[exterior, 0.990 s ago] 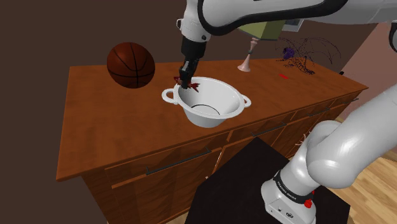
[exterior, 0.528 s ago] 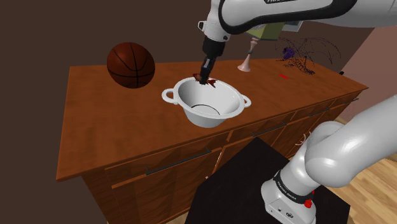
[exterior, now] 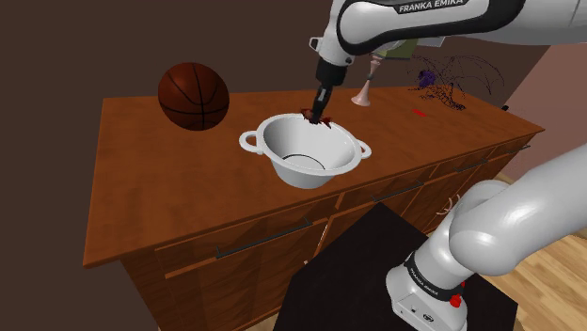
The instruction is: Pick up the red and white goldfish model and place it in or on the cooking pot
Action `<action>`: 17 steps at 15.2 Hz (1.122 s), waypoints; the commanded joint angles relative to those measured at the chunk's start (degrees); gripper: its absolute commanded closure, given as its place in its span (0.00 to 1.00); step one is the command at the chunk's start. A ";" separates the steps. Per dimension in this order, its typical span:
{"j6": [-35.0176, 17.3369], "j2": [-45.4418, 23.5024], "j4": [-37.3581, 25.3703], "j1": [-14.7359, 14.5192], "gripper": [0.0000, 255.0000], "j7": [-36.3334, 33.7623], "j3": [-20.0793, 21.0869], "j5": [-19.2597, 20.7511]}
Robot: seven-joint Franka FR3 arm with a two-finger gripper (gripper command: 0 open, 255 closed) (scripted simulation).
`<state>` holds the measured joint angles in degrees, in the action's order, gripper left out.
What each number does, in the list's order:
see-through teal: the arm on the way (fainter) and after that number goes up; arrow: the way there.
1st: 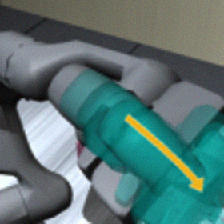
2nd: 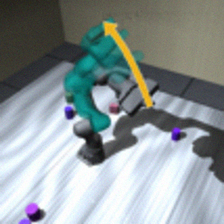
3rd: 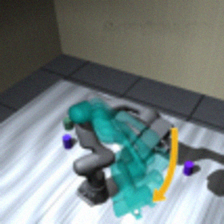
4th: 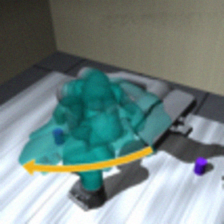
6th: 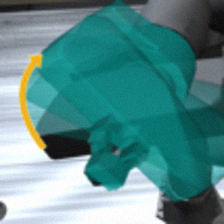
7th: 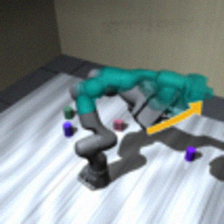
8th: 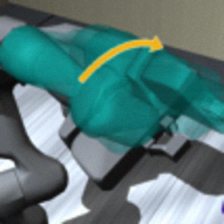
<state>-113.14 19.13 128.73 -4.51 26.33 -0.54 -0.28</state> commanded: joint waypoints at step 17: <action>-8.45 -2.21 6.22 0.05 1.00 0.22 -0.12 -0.01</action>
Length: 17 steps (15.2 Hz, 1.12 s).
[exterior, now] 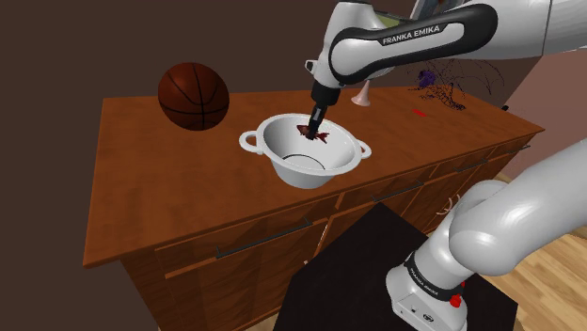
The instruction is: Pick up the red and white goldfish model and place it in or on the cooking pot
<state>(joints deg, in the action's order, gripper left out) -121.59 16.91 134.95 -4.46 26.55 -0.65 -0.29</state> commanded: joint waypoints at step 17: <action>7.57 2.46 -5.11 0.03 0.00 -0.03 0.00 0.05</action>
<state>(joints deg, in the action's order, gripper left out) -114.03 19.37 129.84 -4.43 26.52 -0.65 -0.24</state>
